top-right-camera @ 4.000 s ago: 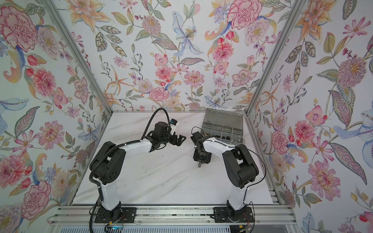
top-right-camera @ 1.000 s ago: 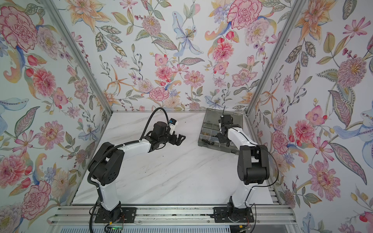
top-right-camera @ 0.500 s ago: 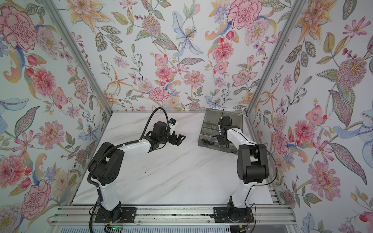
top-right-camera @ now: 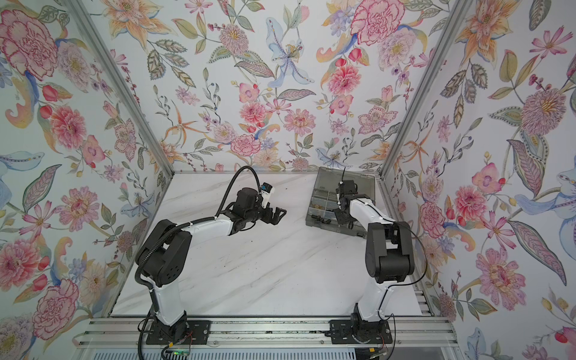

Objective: Sort the screws and nuts into containers
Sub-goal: Place the screw into the container.

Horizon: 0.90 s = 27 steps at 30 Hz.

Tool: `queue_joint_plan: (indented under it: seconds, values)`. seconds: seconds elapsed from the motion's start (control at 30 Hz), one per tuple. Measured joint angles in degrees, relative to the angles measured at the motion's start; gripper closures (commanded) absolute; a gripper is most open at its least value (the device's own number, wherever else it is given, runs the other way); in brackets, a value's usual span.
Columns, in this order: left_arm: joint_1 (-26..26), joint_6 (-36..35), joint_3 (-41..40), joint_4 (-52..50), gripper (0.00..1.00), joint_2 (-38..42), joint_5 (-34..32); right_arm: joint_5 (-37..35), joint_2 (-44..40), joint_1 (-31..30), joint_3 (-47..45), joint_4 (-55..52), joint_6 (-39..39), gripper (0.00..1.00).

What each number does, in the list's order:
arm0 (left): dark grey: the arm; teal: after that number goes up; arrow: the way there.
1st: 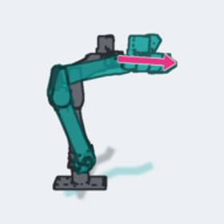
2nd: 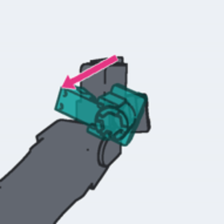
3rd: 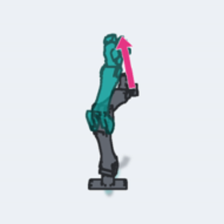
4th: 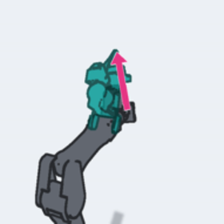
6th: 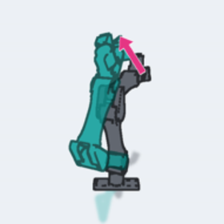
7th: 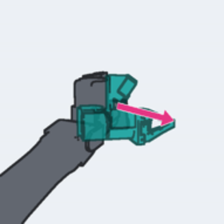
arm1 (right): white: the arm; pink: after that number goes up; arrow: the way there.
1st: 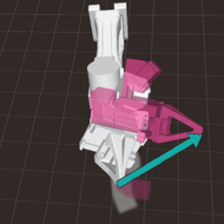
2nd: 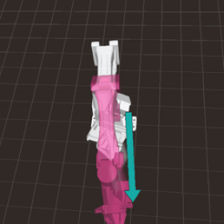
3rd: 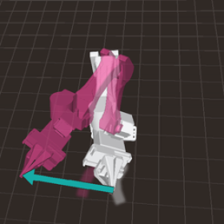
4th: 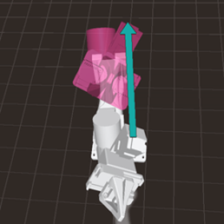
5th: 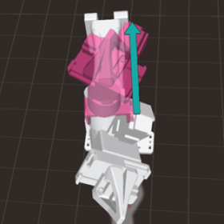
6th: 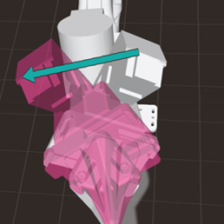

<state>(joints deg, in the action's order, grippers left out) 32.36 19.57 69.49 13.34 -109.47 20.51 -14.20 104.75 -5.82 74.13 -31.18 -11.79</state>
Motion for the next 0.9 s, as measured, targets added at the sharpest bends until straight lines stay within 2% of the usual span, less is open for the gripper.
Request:
queue_joint_plan:
  seconds: [0.37, 0.67, 0.9]
  values:
    - [0.0, -0.2, -0.8, -0.3, 0.01, 1.9, -1.6, 2.6, -1.5, 0.0, 0.0, 0.0, 1.4, 0.53]
    - [-0.2, -3.9, -4.0, -1.4, 0.01, 11.7, -13.1, 10.4, -16.6, 1.6, -1.6, 3.7, 4.7, 0.35]
    - [-1.1, -7.8, -7.8, -1.0, 0.01, 19.2, -22.9, 15.9, -22.7, 3.2, -8.5, 10.6, 6.8, 0.30]
